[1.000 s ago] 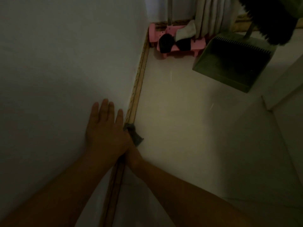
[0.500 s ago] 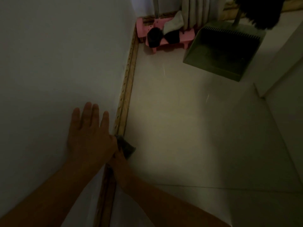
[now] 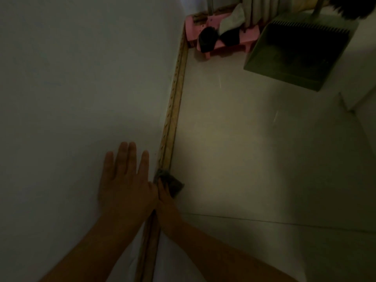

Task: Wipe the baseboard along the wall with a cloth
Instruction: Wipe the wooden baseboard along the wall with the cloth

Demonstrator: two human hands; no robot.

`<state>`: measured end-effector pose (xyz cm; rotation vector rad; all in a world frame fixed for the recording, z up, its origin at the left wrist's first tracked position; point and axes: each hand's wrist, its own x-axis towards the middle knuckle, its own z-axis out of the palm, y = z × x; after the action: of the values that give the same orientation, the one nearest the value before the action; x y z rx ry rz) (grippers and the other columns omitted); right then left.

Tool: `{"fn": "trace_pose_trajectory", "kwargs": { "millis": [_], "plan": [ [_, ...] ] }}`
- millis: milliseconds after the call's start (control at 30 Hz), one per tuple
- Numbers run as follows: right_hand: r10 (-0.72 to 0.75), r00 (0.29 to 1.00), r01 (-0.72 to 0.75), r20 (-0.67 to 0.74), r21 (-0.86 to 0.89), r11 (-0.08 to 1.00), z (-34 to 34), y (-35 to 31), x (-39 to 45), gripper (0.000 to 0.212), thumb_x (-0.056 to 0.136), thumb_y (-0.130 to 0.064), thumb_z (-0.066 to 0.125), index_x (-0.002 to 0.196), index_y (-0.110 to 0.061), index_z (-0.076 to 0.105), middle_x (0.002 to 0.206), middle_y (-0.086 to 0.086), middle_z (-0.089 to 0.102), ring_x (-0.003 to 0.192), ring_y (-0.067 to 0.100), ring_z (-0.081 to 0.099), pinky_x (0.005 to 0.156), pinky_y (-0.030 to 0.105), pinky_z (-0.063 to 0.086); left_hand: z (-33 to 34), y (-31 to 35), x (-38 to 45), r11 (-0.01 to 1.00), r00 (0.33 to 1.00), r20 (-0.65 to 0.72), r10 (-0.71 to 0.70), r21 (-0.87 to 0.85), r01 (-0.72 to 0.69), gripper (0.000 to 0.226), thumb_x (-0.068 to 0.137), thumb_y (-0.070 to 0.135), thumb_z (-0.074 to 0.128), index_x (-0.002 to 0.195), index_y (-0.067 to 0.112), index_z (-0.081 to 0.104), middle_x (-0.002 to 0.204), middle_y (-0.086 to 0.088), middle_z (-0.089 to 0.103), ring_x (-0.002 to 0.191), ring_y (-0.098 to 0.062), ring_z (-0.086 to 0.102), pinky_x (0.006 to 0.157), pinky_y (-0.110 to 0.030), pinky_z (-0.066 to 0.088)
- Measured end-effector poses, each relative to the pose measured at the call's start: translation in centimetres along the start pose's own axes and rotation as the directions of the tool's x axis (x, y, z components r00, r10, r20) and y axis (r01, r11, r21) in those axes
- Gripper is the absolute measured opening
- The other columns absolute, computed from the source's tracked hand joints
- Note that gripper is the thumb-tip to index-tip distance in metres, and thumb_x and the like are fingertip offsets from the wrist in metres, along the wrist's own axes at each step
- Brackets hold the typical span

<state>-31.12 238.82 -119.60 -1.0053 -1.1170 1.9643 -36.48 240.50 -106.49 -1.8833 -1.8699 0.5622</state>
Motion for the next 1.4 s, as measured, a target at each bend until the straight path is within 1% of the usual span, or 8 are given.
{"fn": "trace_pose_trajectory", "kwargs": {
  "millis": [67,200,467,667,867,1033,1200,1400],
  "plan": [
    [0.012,1.000,-0.013,0.017,0.010,1.000,0.1,-0.9,-0.1,0.068,0.076,-0.084,0.034,0.123,-0.051,-0.003,0.149,-0.015,0.004,0.139,0.006,0.007,0.117,0.028,0.012,-0.1,-0.2,-0.4,1.000,0.999,0.048,-0.001,-0.022,0.002,0.067,0.083,0.039,0.038,0.144,0.013,0.028,0.153,-0.021,0.020,0.143,-0.031,0.010,0.112,-0.048,-0.019],
    [0.079,0.997,-0.079,-0.006,0.072,0.994,-0.4,-1.8,1.6,0.059,0.096,-0.044,0.047,0.132,-0.044,0.000,0.152,-0.008,0.014,0.138,0.011,0.021,0.117,0.030,0.021,0.3,-0.5,-1.2,0.984,0.998,0.056,0.020,-0.179,-0.010,0.069,0.077,0.041,0.035,0.134,0.005,0.049,0.144,-0.025,0.038,0.137,-0.036,0.023,0.116,-0.046,-0.009],
    [0.055,0.998,-0.055,-0.002,0.052,0.997,1.5,1.1,-1.0,0.090,0.063,-0.094,0.035,0.138,-0.051,0.009,0.158,-0.011,0.010,0.145,0.011,0.013,0.120,0.040,0.014,0.9,-0.4,-1.3,0.974,1.000,0.020,0.008,-0.226,-0.004,0.070,0.076,0.040,0.032,0.135,0.006,0.048,0.143,-0.026,0.038,0.137,-0.037,0.025,0.116,-0.048,-0.007],
    [0.060,0.993,-0.070,-0.101,-0.107,0.992,1.6,0.9,0.3,0.074,0.090,-0.061,0.035,0.152,-0.027,0.013,0.160,0.001,0.009,0.147,0.021,0.009,0.120,0.046,0.010,0.2,-0.4,-1.4,0.987,0.997,0.079,0.003,-0.163,0.010,0.071,0.075,0.043,0.031,0.138,0.011,0.044,0.146,-0.022,0.036,0.139,-0.032,0.024,0.115,-0.043,-0.014],
    [0.045,0.998,-0.043,-0.042,0.046,0.998,1.1,-0.1,0.6,0.058,0.096,-0.043,0.047,0.136,-0.053,0.007,0.159,-0.003,0.010,0.143,0.016,0.019,0.119,0.038,0.018,-0.8,-0.6,-3.2,0.999,0.999,-0.020,-0.033,-0.038,0.032,0.071,0.085,0.049,0.020,0.149,0.024,0.001,0.155,-0.012,-0.008,0.144,-0.024,-0.011,0.102,-0.044,-0.034],
    [0.045,0.999,-0.044,-0.024,0.046,0.998,2.3,2.8,-1.6,0.099,0.055,-0.097,0.038,0.133,-0.050,-0.001,0.149,-0.020,-0.002,0.144,0.008,0.004,0.120,0.039,0.013,-0.1,-0.9,-3.0,0.998,0.997,0.079,-0.019,-0.063,0.024,0.073,0.075,0.042,0.031,0.140,0.012,0.041,0.148,-0.019,0.033,0.140,-0.031,0.024,0.116,-0.047,-0.004],
    [0.020,1.000,-0.020,0.014,-0.026,0.999,2.6,5.6,-1.2,0.075,0.078,-0.078,0.048,0.137,-0.061,0.005,0.155,-0.022,-0.005,0.146,0.007,0.002,0.120,0.043,0.015,-1.2,-0.7,-3.3,0.999,0.996,0.085,-0.013,0.037,0.010,0.069,0.087,0.046,0.024,0.150,0.021,0.007,0.157,-0.013,0.004,0.145,-0.026,-0.002,0.110,-0.046,-0.021],
    [0.120,0.989,-0.090,0.084,-0.302,0.949,0.3,4.2,-0.8,0.085,0.078,-0.067,0.042,0.148,-0.046,-0.002,0.161,-0.002,-0.007,0.147,0.025,-0.003,0.119,0.049,0.013,-0.1,-1.1,-3.6,0.993,0.999,0.019,0.034,-0.112,-0.032,0.071,0.077,0.039,0.030,0.137,0.003,0.044,0.144,-0.026,0.037,0.137,-0.038,0.029,0.115,-0.049,0.002]
  ]
}}
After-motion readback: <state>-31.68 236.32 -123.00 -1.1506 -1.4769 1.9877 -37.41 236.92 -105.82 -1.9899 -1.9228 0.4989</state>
